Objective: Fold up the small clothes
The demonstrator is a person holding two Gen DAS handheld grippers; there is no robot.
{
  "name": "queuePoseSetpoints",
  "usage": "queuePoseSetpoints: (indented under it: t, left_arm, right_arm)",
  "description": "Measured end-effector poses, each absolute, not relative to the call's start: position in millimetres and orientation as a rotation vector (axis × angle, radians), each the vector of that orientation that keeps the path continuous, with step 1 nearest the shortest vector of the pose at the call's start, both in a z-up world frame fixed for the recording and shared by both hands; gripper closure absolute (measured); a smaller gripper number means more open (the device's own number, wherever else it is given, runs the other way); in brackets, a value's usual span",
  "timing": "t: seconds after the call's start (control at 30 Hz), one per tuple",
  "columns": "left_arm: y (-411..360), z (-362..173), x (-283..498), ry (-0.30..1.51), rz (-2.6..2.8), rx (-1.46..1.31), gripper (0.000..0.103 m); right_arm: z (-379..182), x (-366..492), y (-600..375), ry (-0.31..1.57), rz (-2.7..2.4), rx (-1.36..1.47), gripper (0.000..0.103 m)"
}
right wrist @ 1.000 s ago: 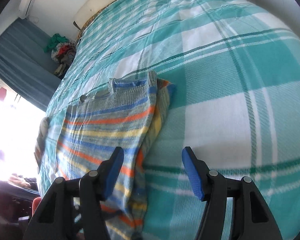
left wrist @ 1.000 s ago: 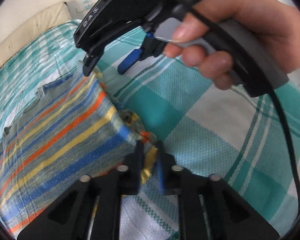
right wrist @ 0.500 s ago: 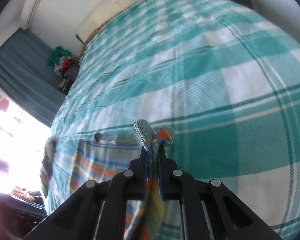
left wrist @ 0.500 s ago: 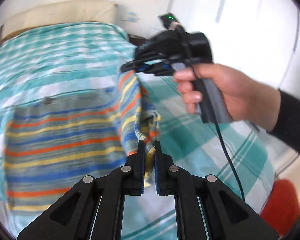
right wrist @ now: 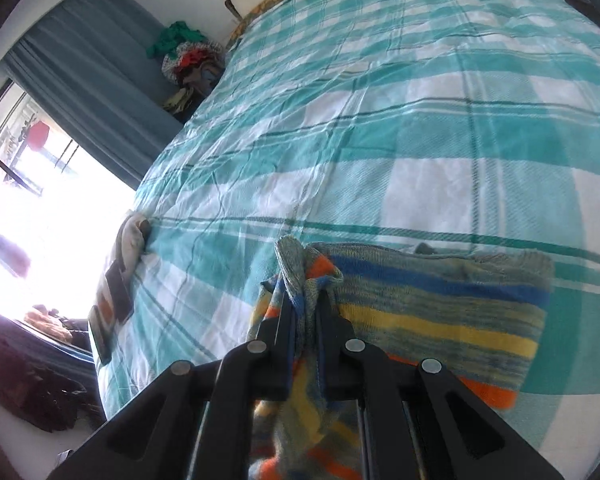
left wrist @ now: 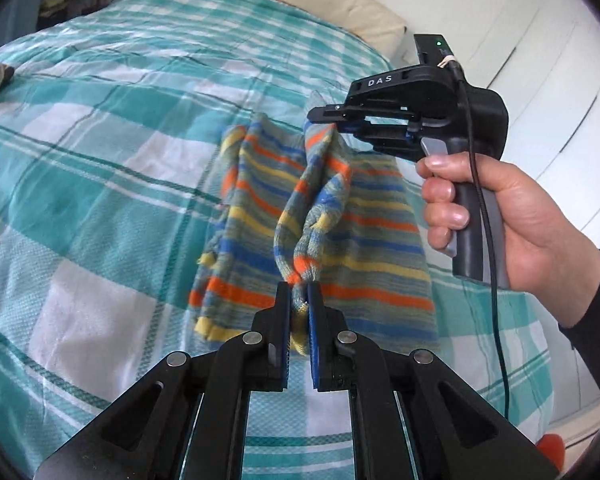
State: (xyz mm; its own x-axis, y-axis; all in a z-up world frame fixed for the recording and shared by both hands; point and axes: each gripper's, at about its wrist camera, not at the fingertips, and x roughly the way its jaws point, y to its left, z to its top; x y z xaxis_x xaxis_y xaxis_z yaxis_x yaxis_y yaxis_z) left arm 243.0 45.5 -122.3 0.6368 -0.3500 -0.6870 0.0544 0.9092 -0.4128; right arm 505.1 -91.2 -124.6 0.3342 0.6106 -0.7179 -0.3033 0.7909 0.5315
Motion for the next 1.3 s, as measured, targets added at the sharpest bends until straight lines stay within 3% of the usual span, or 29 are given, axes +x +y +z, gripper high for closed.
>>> queuePoseSetpoints:
  t: [0.17, 0.33, 0.4, 0.53, 0.63, 0.7, 0.9, 1.07, 1.3]
  left_arm:
    - [57, -133, 246, 0.865, -0.195, -0.371, 0.097]
    - [70, -138, 243, 0.913, -0.145, -0.385, 0.086]
    - [75, -130, 236, 0.903, -0.154, -0.386, 0.07]
    - [74, -109, 240, 0.826, -0.219, -0.339, 0.066]
    - [57, -95, 261, 0.779, -0.311, -0.264, 0.068]
    - [44, -89, 283, 0.749, -0.363, -0.19, 0.087]
    - [28, -120, 362, 0.864, -0.351, -0.121, 0.097]
    - [68, -148, 377, 0.963, -0.196, -0.189, 0.1]
    - [73, -112, 375, 0.876, -0.325, -0.262, 0.099]
  right_arm:
    - [-146, 509, -66, 1.092, 0.608, 0.351, 0.093]
    - [-144, 501, -71, 1.043, 0.728, 0.519, 0.059]
    - [-124, 490, -83, 0.987, 0.722, 0.462, 0.059]
    - [-85, 446, -121, 0.886, 0.672, 0.207, 0.059]
    - [-84, 407, -157, 0.871, 0.601, 0.072, 0.059]
    - [-90, 389, -177, 0.879, 0.567, 0.032, 0.06]
    - [-112, 354, -171, 0.896, 0.648, 0.006, 0.063]
    - [-165, 353, -147, 1.023, 0.703, 0.019, 0.063]
    - [-115, 397, -164, 0.934, 0.683, 0.082, 0.065]
